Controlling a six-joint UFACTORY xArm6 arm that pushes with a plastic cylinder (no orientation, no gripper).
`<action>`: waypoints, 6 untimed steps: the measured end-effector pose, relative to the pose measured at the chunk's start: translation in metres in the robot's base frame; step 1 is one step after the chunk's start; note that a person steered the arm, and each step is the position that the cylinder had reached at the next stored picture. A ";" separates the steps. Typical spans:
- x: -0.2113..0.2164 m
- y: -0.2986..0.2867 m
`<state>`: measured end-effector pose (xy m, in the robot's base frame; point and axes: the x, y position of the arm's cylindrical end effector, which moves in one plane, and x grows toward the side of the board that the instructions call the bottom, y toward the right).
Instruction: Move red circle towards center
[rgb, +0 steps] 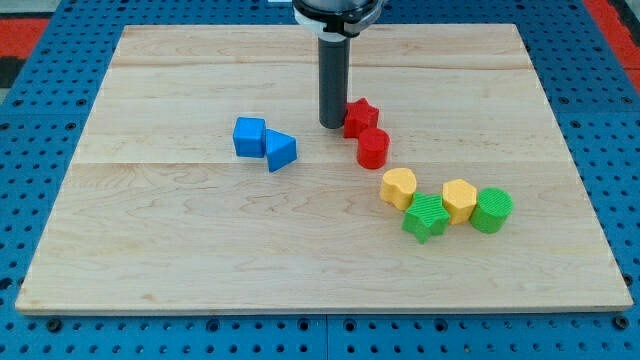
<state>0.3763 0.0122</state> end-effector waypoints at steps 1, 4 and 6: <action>0.006 0.045; 0.072 0.080; 0.064 0.053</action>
